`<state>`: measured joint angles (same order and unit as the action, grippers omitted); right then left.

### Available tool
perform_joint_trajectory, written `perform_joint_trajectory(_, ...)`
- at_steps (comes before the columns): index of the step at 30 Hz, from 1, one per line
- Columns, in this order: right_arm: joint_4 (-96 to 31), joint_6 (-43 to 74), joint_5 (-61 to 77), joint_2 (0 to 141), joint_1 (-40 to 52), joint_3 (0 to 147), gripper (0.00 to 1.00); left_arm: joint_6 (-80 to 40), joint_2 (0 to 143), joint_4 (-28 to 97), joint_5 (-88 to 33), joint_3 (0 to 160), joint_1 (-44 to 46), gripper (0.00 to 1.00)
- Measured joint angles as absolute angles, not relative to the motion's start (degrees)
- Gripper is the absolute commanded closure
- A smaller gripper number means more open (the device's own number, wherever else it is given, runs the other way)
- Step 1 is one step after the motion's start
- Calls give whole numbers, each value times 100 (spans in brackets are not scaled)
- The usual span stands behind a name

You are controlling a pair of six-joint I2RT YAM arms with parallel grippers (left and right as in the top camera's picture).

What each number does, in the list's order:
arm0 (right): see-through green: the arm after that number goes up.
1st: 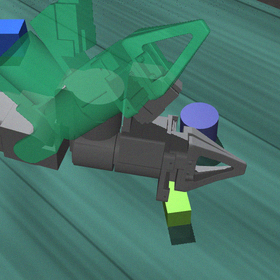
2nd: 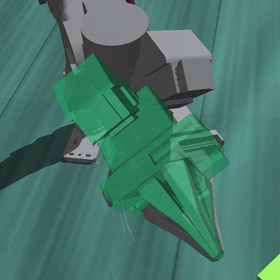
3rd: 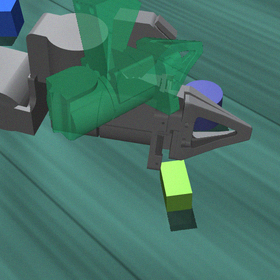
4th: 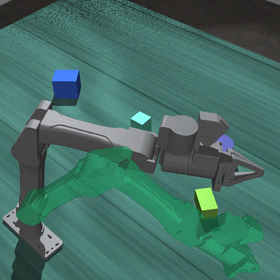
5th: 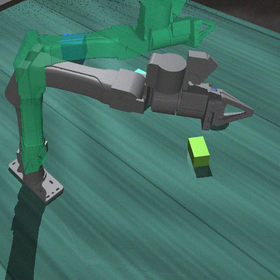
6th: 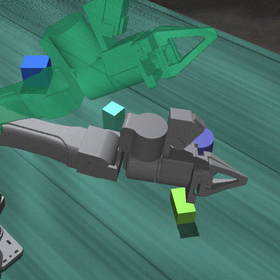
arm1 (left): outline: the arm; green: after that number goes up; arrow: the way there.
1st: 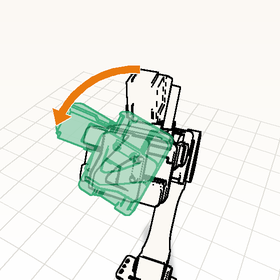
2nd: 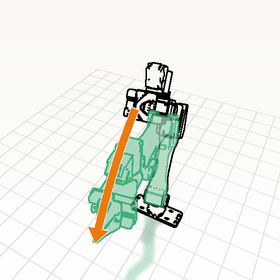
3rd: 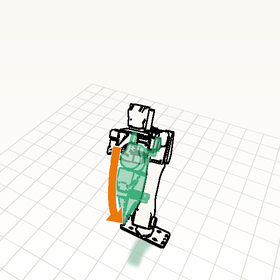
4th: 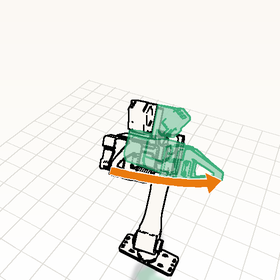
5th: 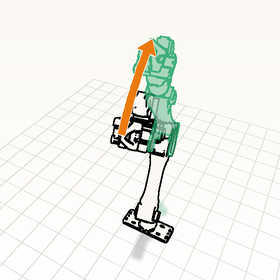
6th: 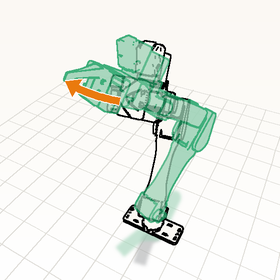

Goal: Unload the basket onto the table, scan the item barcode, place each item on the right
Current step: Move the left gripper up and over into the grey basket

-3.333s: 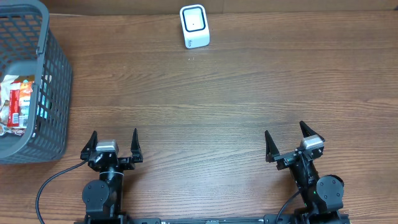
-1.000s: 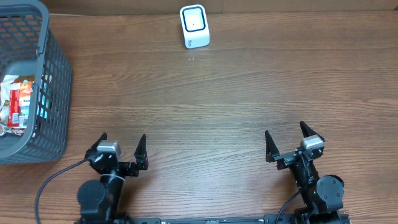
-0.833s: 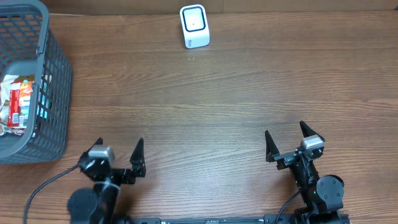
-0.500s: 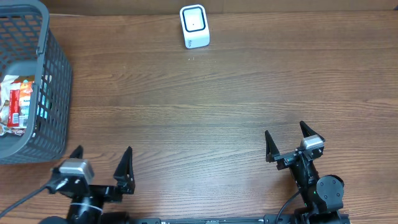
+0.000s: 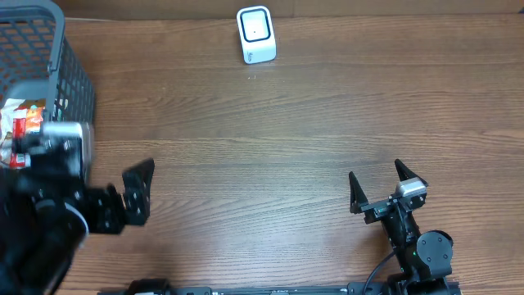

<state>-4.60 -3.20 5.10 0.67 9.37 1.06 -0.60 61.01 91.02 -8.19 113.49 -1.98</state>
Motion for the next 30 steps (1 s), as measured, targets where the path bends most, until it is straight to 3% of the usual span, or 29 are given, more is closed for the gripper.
perform_joint_trajectory(5, -462, -322, 510, 67, 937, 106, 0, 23, 7078, 9620, -823, 12606, -196, 0)
perform_joint_trajectory(14, -460, -322, 508, 67, 937, 106, 0, 23, 7728, 9577, -821, 12759, -196, 0)
perform_joint_trajectory(30, -467, -325, 508, 67, 937, 106, 0, -384, 8243, 7325, 1564, 12768, -593, 0)
